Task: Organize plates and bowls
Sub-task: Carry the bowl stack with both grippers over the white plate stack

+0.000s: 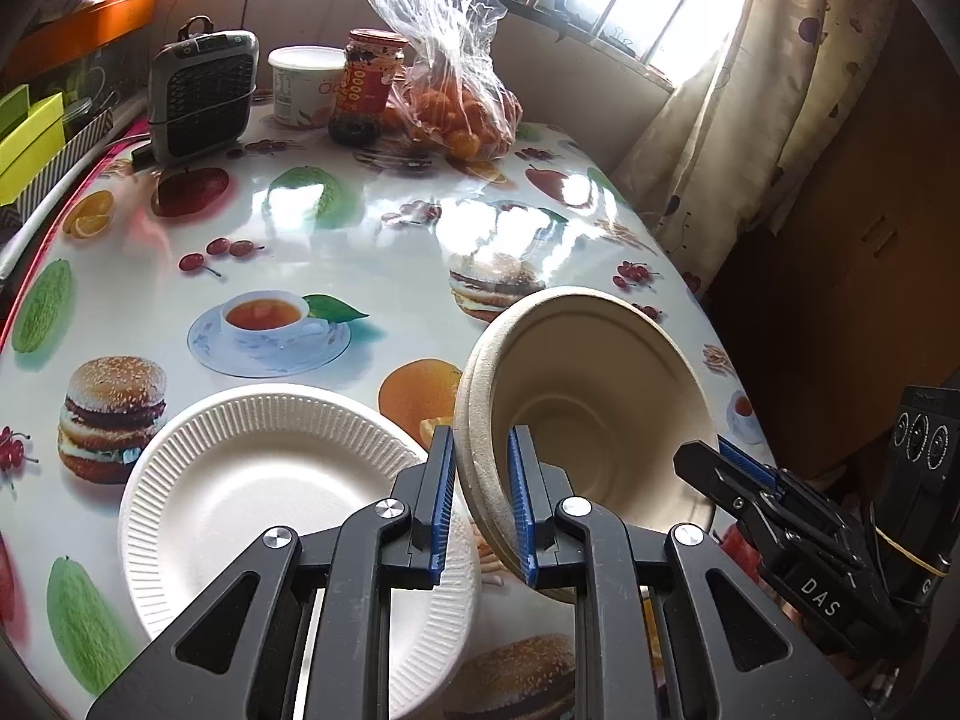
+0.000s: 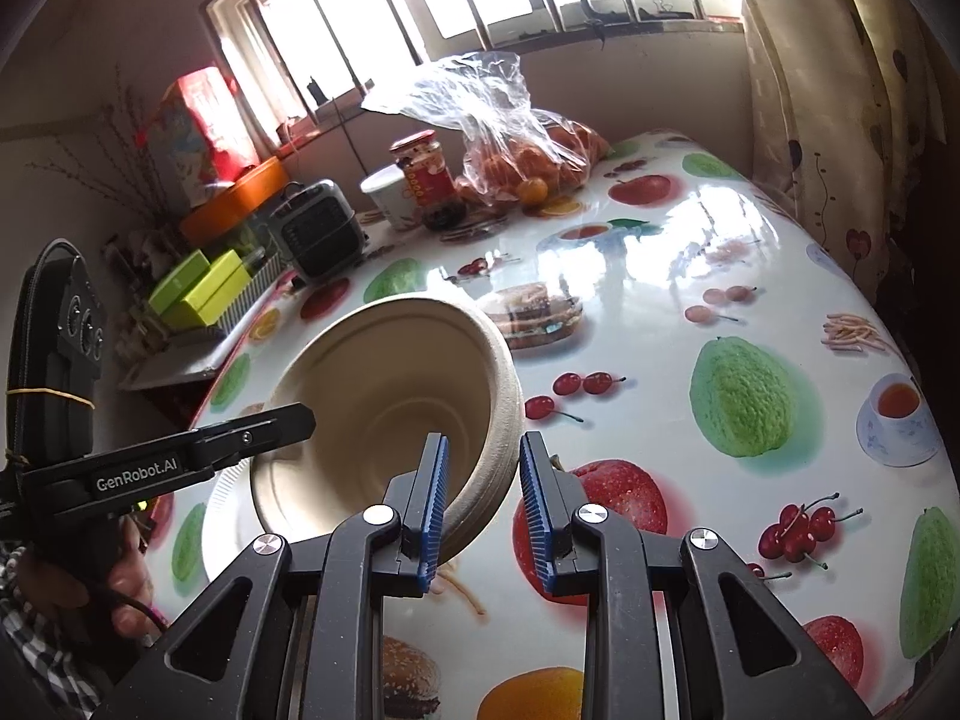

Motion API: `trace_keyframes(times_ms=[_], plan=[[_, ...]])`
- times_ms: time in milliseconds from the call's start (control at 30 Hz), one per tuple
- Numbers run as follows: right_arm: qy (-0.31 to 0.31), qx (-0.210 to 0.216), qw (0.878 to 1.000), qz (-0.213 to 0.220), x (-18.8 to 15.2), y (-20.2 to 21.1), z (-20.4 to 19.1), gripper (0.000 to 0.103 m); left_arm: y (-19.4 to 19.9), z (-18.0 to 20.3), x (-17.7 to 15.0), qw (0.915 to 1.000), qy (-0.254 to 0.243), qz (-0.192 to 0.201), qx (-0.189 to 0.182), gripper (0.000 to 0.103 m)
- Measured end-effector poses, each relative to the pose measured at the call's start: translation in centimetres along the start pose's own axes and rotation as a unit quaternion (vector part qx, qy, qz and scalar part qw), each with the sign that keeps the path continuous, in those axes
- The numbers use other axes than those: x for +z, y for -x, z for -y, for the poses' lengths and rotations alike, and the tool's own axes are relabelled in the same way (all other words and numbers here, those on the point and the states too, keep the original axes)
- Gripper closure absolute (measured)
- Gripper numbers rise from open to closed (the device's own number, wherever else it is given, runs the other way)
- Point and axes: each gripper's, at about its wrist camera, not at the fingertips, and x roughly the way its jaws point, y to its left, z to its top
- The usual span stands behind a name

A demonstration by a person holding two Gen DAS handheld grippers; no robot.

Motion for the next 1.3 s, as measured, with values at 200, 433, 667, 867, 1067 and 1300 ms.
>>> trace_keyframes(times_ms=[200,433,667,867,1067,1300], plan=[[0.014,0.013,1.000,-0.004,-0.3,-0.5,-1.8,0.079,1.3,-1.7,-0.6,0.9998,0.014,0.010,0.010,0.084],[0.028,0.029,0.999,-0.016,-0.7,-1.7,-3.8,0.079,2.3,-3.7,-1.4,0.9991,0.030,0.015,0.026,0.084],[0.040,0.043,0.998,-0.026,-1.0,-2.7,-5.7,0.079,3.2,-5.4,-2.1,0.9981,0.044,0.021,0.038,0.084],[0.051,0.055,0.997,-0.035,-1.2,-3.5,-7.0,0.079,4.0,-6.8,-2.5,0.9968,0.058,0.024,0.049,0.084],[0.056,0.065,0.995,-0.045,-1.3,-4.6,-8.0,0.079,4.6,-7.8,-2.9,0.9957,0.067,0.029,0.058,0.084],[0.068,0.076,0.993,-0.056,-1.6,-5.6,-9.3,0.079,5.1,-9.4,-3.5,0.9940,0.081,0.030,0.067,0.084]])
